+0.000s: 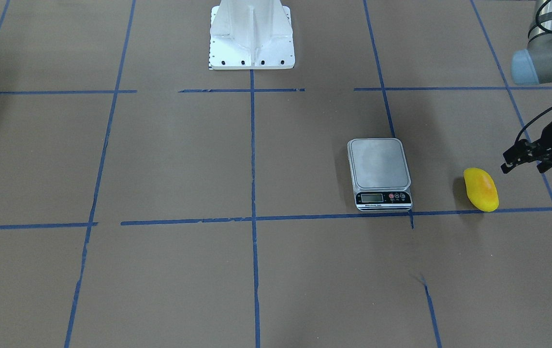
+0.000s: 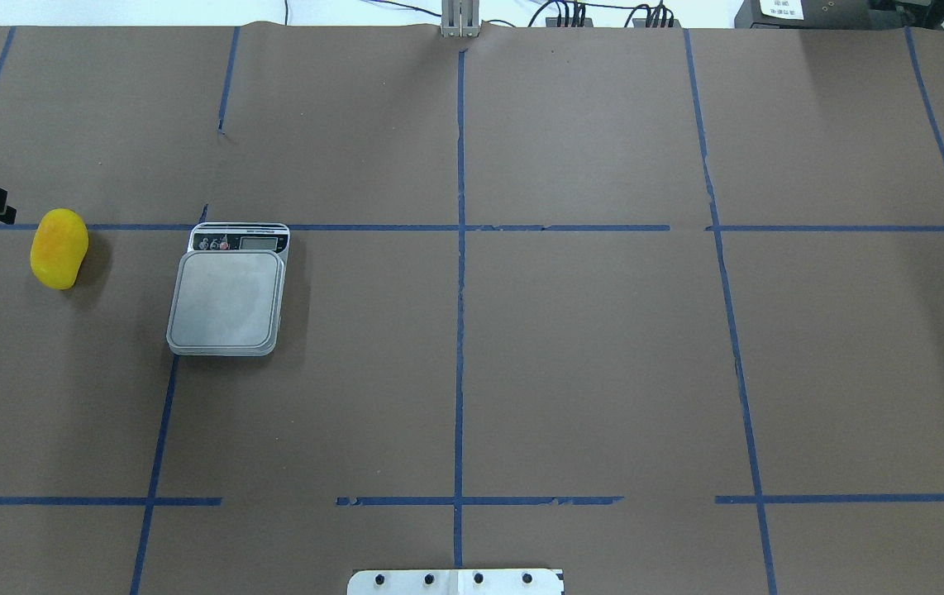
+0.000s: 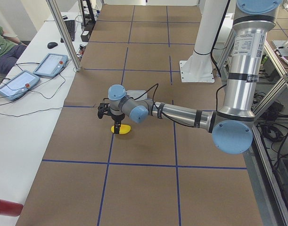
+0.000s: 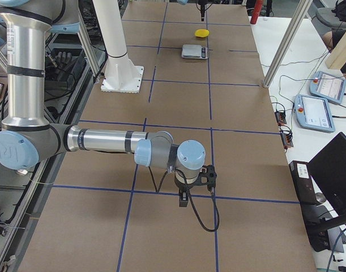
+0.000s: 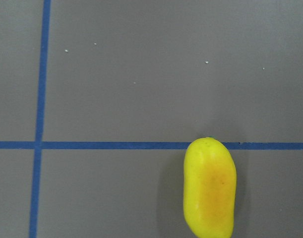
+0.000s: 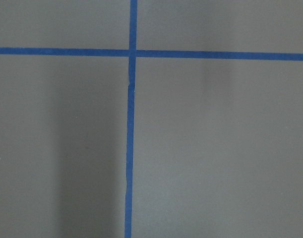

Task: Weigh mango
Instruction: 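Move the left gripper down to the yellow mango and close on it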

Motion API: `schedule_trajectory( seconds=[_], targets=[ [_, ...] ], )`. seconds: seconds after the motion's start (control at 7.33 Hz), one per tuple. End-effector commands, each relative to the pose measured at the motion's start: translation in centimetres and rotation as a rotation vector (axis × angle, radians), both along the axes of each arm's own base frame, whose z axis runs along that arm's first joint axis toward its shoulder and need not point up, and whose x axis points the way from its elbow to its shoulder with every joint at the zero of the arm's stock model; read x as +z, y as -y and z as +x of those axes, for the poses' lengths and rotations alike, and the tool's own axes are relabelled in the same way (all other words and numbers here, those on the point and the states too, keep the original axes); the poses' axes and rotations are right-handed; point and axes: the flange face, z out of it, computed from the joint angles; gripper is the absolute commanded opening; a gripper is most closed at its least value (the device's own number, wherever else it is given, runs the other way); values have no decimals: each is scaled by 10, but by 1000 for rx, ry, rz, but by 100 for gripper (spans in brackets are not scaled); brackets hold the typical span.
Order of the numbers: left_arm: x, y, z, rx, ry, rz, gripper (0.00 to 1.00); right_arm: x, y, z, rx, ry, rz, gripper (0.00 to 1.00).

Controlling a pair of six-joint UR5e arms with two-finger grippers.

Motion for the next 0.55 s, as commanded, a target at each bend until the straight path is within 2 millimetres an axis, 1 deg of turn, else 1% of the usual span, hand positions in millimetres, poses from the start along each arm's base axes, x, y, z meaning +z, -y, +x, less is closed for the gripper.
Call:
schedule_trajectory(
  seconds=[0.0,0.14,0.41],
  targets=[
    [1,8,50,40,-6,23,100,0,0,0,0,0,0,100],
    [4,6,62,29,32,40,100,0,0,0,0,0,1,100],
    [16,6,71,32,49,48,100,0,0,0,0,0,1,100]
  ],
)
